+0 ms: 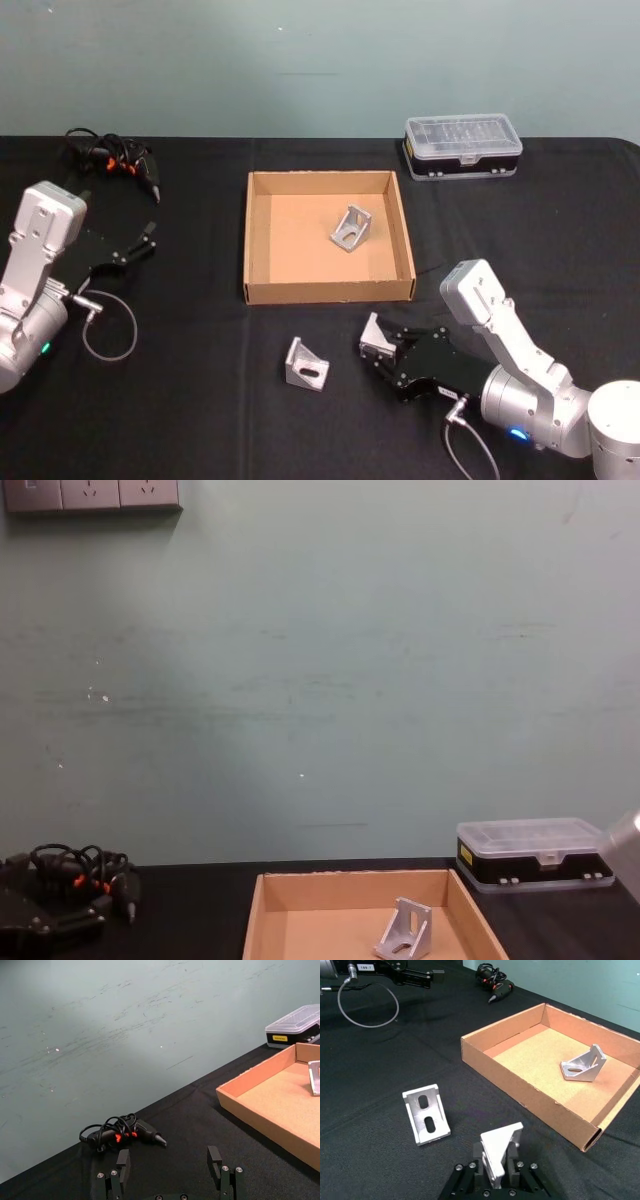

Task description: Use one hand to pick up the angle iron from the table and place it into the box.

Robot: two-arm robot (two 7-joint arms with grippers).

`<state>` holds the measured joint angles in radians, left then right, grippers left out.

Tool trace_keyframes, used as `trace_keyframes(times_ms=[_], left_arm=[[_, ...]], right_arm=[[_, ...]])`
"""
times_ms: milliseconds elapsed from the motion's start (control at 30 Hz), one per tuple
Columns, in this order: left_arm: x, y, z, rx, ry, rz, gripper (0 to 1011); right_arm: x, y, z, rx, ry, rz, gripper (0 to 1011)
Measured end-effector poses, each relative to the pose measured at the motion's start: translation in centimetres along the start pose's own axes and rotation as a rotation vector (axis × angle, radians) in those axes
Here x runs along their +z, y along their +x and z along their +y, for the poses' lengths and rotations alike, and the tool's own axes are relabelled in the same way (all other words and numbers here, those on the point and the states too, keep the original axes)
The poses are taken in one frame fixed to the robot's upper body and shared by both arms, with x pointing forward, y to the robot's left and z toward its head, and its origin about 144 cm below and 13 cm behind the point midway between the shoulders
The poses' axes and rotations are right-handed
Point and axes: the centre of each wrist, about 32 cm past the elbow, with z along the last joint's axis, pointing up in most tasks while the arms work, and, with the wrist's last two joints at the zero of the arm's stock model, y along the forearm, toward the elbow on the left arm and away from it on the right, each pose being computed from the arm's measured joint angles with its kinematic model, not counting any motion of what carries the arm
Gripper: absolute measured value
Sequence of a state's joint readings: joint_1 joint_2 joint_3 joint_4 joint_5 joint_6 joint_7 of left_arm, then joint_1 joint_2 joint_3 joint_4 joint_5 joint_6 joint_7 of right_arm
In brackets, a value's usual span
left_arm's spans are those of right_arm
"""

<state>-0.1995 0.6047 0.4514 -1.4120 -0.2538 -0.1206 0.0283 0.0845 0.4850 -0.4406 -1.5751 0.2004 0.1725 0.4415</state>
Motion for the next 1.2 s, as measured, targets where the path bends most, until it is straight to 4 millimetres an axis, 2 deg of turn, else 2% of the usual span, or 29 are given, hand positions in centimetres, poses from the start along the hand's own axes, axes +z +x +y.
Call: trace_keyframes(times_ms=[100, 167, 200, 267, 600, 767, 1067, 1200], left_arm=[[0.0, 0.0, 0.0, 0.0, 0.0, 0.0, 1011], [0.0, 0.0, 0.0, 0.0, 0.0, 0.0, 1011], [0.0, 0.0, 0.0, 0.0, 0.0, 0.0, 1011], [0.0, 0.0, 0.0, 0.0, 0.0, 0.0, 1011], [0.0, 0.0, 0.0, 0.0, 0.0, 0.0, 1011], [0.0, 0.0, 0.0, 0.0, 0.0, 0.0, 1011], [0.0, 0.0, 0.0, 0.0, 0.0, 0.0, 1011], [0.0, 0.0, 0.0, 0.0, 0.0, 0.0, 1011]], right_arm=[[0.0, 0.0, 0.0, 0.0, 0.0, 0.0, 225], [0.0, 0.0, 0.0, 0.0, 0.0, 0.0, 136], [0.0, 0.0, 0.0, 0.0, 0.0, 0.0, 136], [0.0, 0.0, 0.0, 0.0, 0.0, 0.0, 69], [0.0, 0.0, 0.0, 0.0, 0.001, -0.001, 64], [0.8, 0.1, -0.3, -0.003, 0.032, -0.019, 64], [4.4, 1.3, -0.3, -0.002, 0.12, -0.092, 64], [5.9, 2.5, 1.1, 0.004, 0.158, -0.102, 64]])
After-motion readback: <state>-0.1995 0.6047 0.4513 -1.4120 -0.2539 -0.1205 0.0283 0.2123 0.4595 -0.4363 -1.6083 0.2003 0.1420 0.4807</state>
